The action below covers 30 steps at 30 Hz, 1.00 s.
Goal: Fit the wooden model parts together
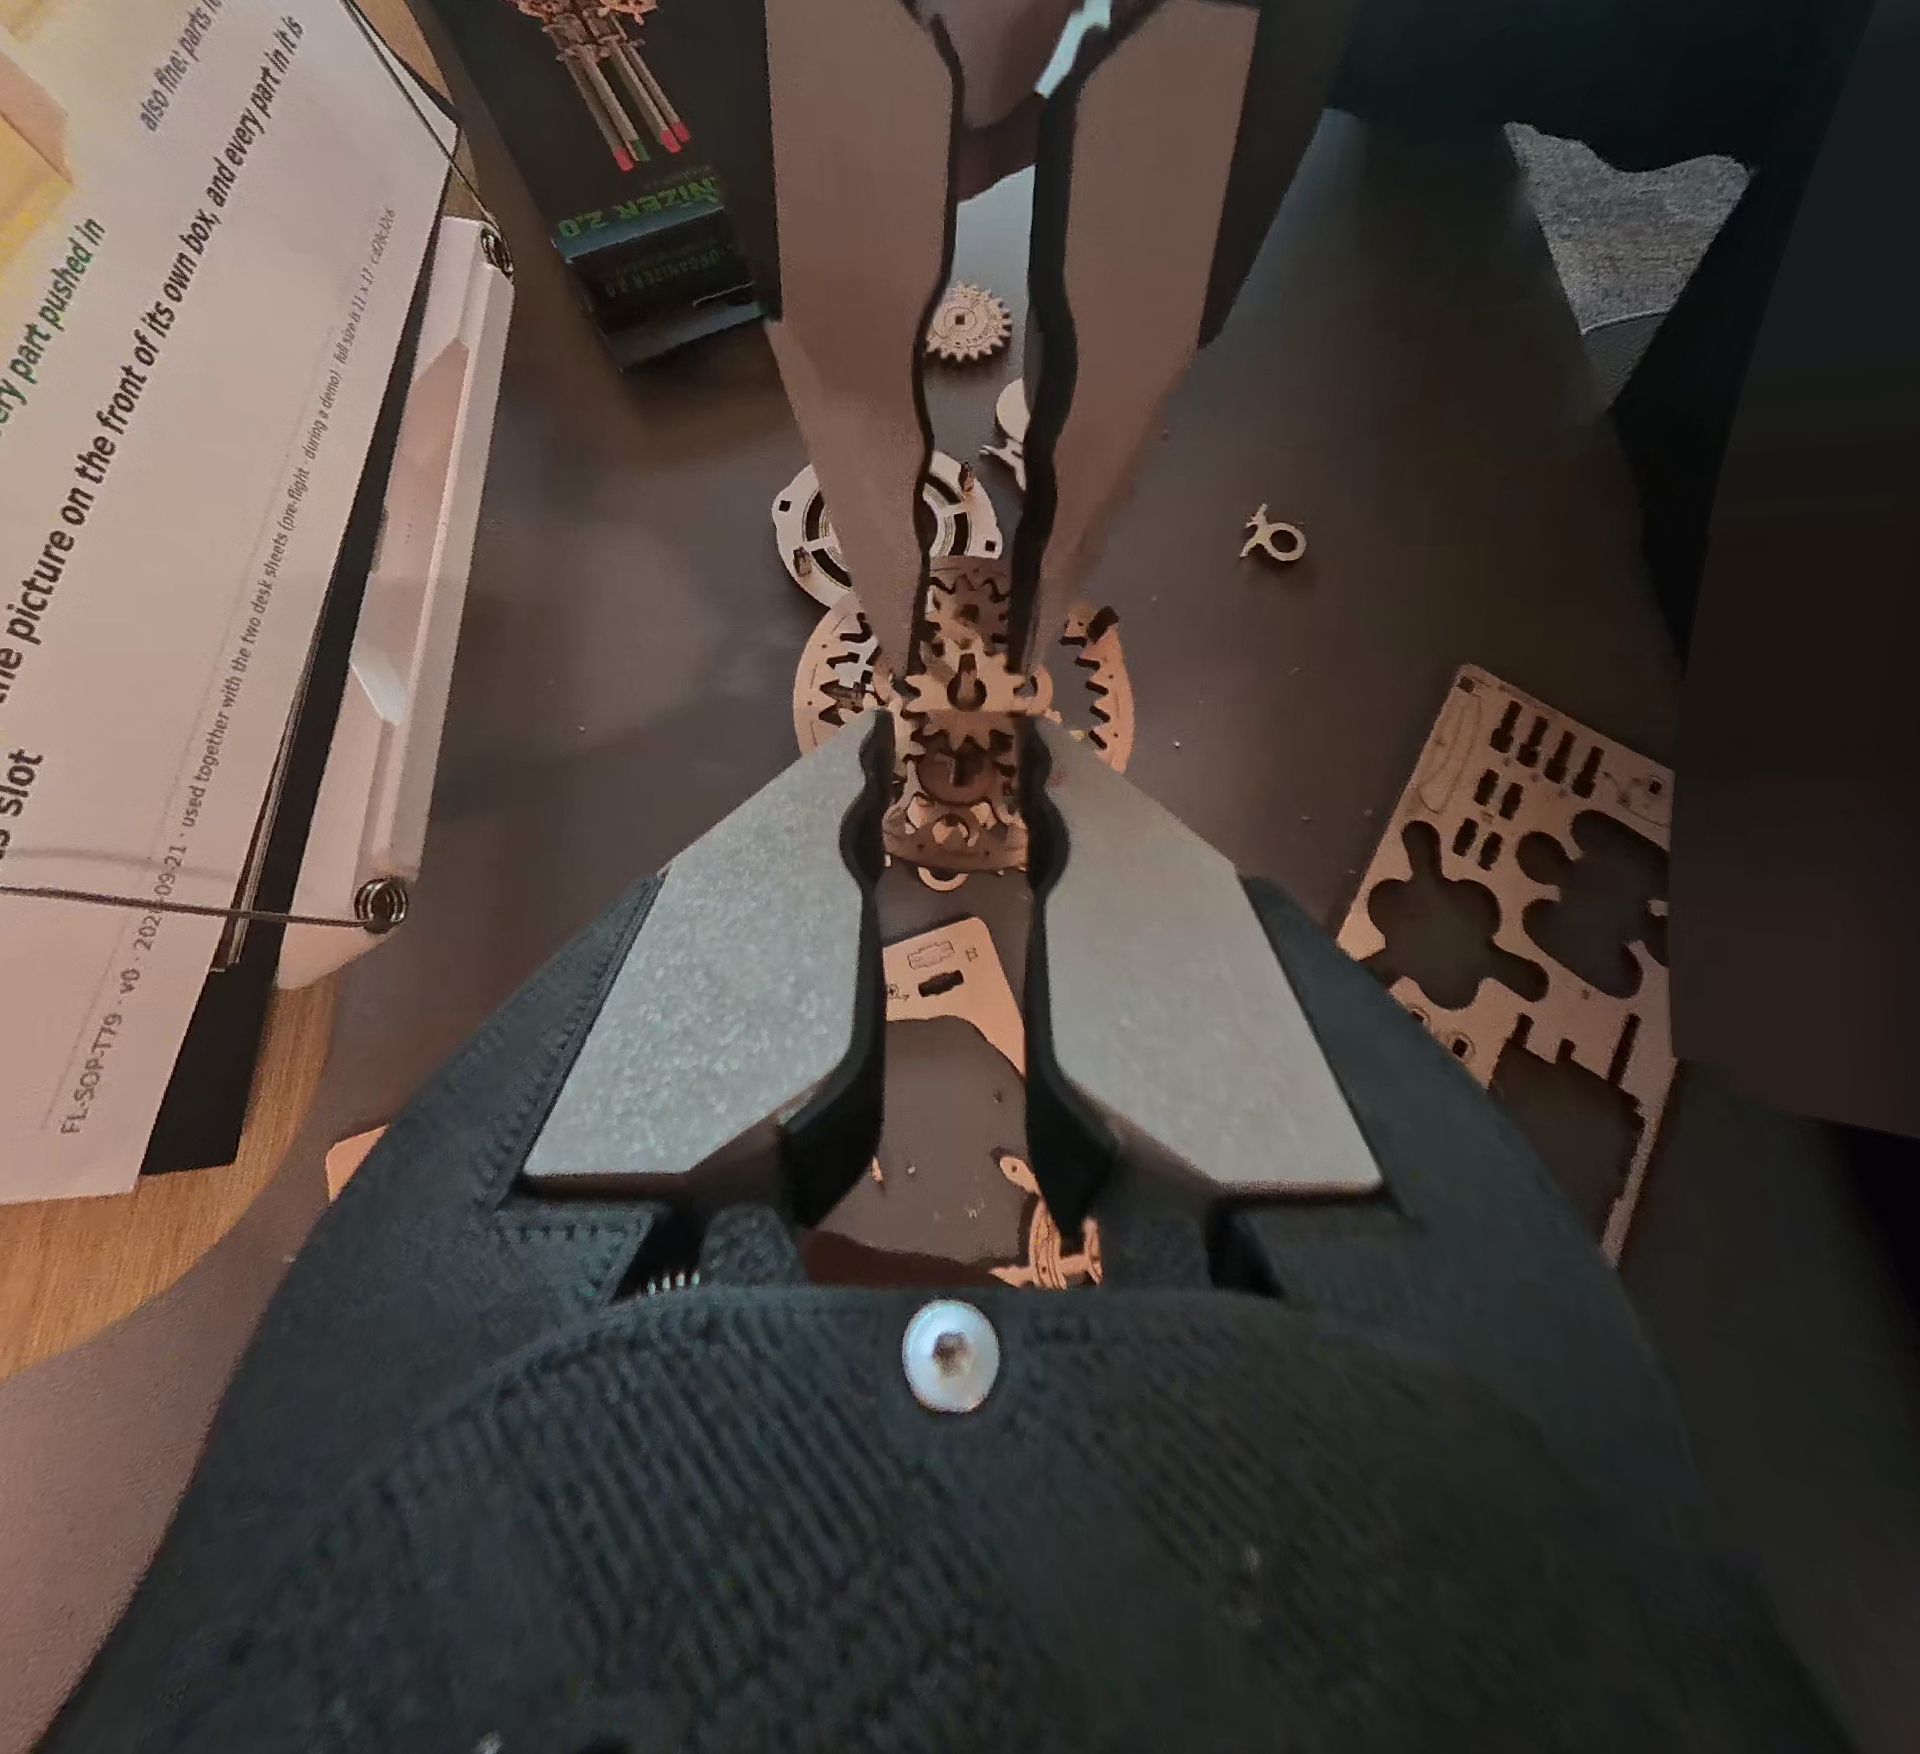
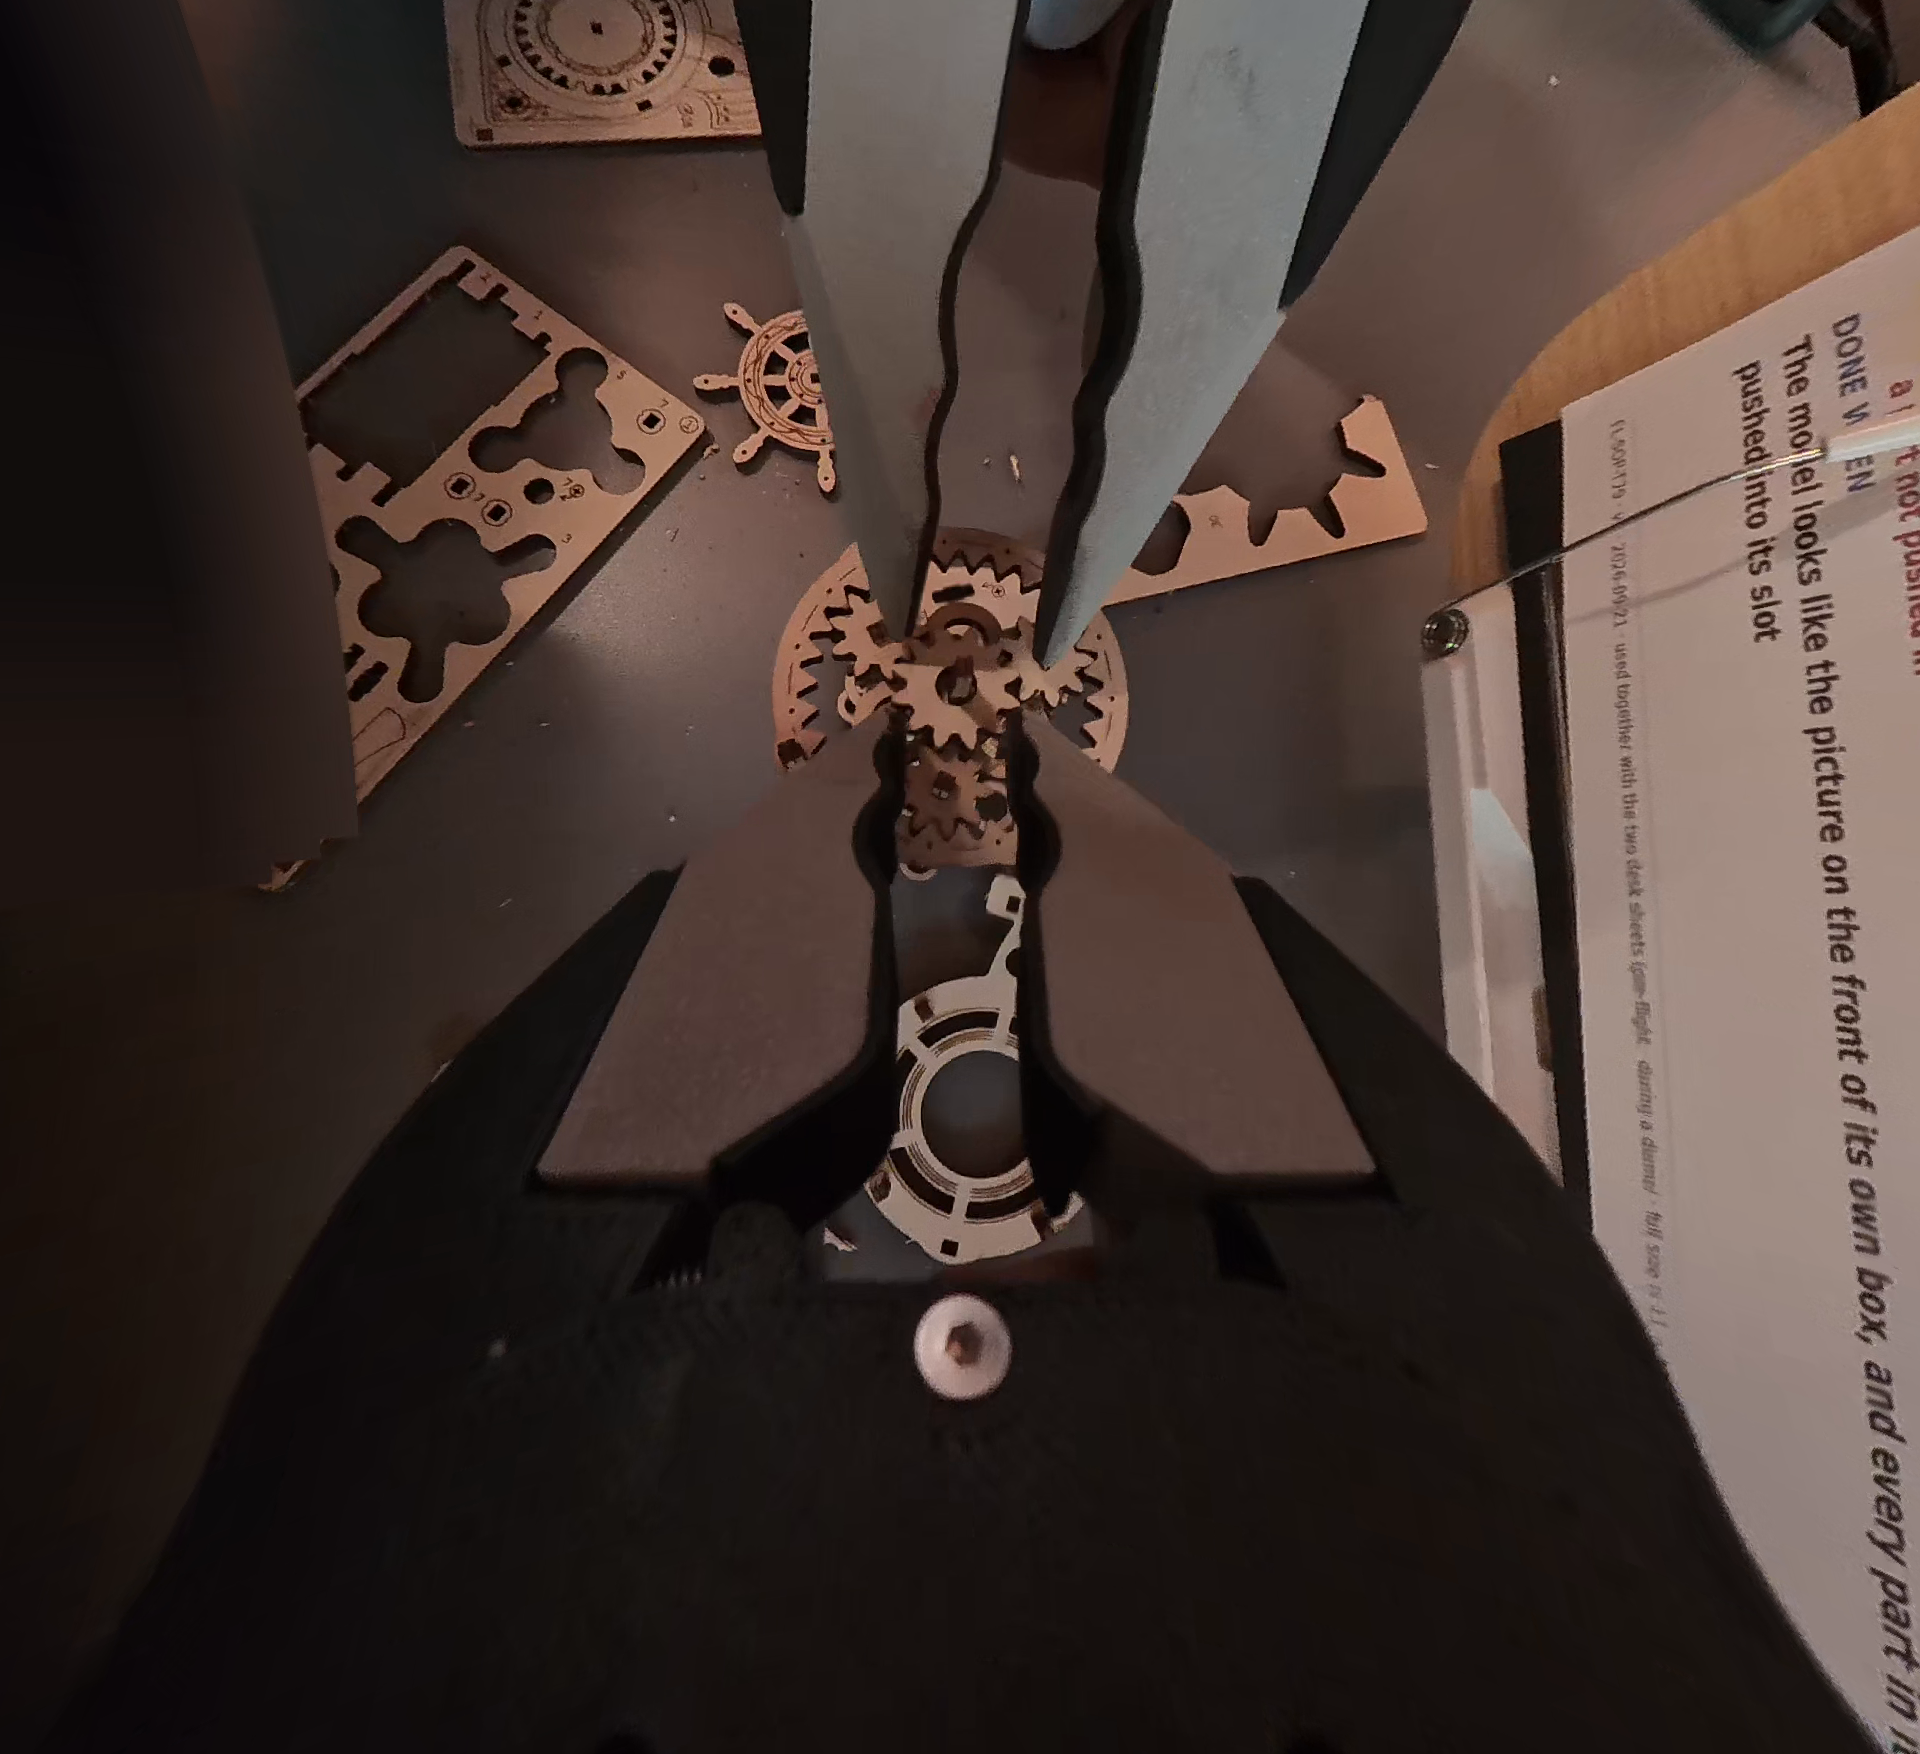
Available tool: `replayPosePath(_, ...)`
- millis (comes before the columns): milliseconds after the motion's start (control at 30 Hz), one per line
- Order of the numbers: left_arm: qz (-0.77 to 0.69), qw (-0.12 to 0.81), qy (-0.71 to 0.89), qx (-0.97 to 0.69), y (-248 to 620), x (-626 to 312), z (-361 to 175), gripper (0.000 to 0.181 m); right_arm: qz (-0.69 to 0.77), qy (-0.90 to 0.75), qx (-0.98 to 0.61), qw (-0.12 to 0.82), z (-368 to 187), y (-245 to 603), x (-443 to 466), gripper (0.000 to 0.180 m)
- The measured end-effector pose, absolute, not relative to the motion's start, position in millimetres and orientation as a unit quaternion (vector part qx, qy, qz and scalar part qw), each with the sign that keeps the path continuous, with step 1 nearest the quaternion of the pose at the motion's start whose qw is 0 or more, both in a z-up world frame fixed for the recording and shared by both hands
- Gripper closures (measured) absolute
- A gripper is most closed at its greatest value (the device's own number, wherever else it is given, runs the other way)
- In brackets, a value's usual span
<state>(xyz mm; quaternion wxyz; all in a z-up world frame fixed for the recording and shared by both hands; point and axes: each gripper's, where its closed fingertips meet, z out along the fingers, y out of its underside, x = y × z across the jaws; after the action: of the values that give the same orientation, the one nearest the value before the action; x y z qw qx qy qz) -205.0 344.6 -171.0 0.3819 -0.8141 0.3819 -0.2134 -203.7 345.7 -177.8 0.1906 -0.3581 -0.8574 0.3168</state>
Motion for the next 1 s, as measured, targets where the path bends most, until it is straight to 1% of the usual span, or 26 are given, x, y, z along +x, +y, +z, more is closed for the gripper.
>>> replayPosePath(167, -0.187, 0.389, 0.388, -0.814, 347.3, -206.2, -171.6, 0.165, 0.315, -0.859, -0.356, 0.19, -178.1, 345.7, -201.8, 0.165)
replayPosePath(467, -0.199, 0.393, 0.383, -0.812, 347.1, -205.7, -167.5, 0.161, 0.304, -0.86, -0.36, 0.195, -180.1, 350.0, -201.7, 0.165)
replayPosePath(600, -0.197, 0.389, 0.386, -0.813, 346.2, -205.2, -170.2, 0.161, 0.296, -0.857, -0.365, 0.212, -178.5, 355.6, -205.7, 0.166)
replayPosePath(767, -0.198, 0.389, 0.385, -0.813, 345.9, -205.9, -168.8, 0.161, 0.304, -0.856, -0.365, 0.202, -177.9, 357.9, -202.0, 0.17)
replayPosePath(1000, -0.199, 0.385, 0.387, -0.814, 346.0, -202.1, -172.9, 0.161, 0.311, -0.862, -0.352, 0.19, -177.6, 351.4, -197.8, 0.168)
